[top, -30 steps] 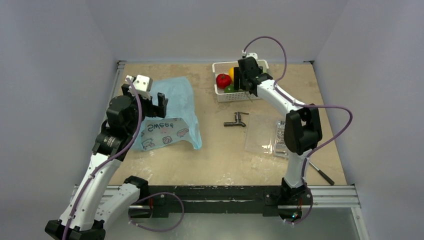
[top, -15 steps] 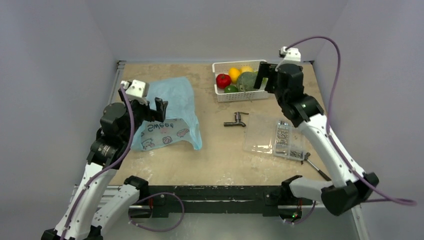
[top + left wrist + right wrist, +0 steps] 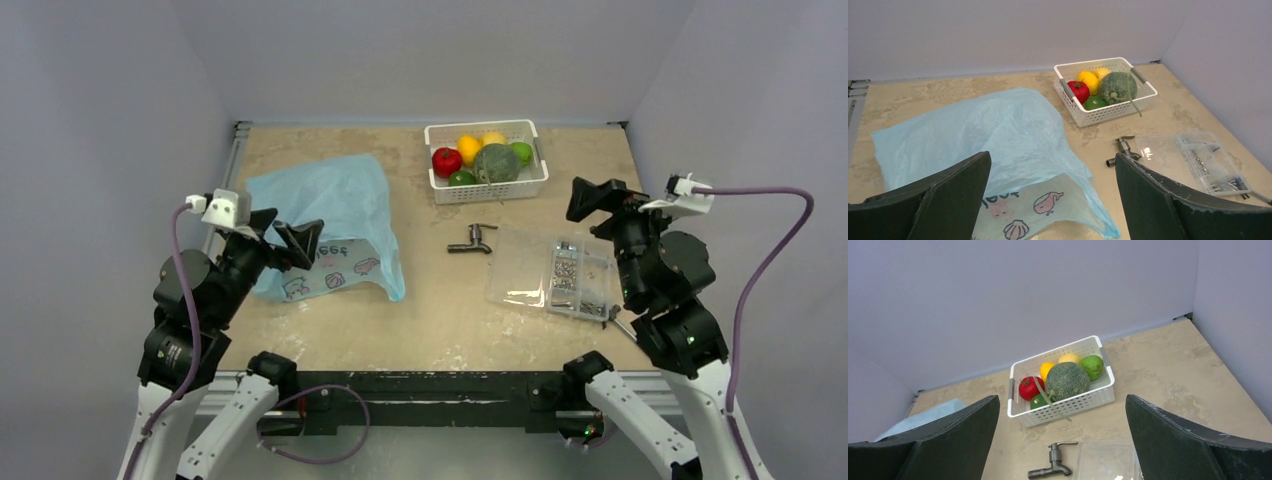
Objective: Take the fake fruits out of the plastic bag
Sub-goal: Reset both arms
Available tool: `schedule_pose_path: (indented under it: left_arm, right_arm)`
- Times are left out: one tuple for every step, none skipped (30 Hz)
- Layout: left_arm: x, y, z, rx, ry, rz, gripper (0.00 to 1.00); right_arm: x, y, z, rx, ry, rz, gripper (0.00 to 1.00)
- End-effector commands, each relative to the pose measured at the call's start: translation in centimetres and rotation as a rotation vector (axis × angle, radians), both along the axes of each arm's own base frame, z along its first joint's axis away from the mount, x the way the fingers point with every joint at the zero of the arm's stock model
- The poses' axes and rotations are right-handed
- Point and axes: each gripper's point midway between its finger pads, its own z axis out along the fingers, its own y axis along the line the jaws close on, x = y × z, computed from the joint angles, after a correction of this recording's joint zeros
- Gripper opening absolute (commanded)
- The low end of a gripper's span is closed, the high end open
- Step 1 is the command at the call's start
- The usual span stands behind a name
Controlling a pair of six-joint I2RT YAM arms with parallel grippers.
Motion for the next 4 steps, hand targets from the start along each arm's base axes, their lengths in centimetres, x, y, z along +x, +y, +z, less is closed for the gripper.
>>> schedule_pose_path:
  left_arm:
    - [-1.6,-0.5,1.5,-0.091,-0.006,-0.039,0.95]
    - [-1.8,-0.5,1.7,-0.102,-0.009,-0.038,0.95]
    - [-2.0,-0.4,1.9,-0.111,-0.012,-0.037,0.95]
    - [-2.1,-0.4,1.9,-0.116,-0.011,-0.036,0.95]
  right_arm:
    - [-0.1,-0.1,-0.8,0.028,-0.023,-0.004,0.99]
    - [-0.1,0.0,-1.4,0.037,-0.004,-0.006,0.99]
    - [0.0,-0.1,-1.7,0.044,0.006,-0.013,0.99]
    - [-0.1,-0.2,-2.0,0.043,0.020,-0.018,0.99]
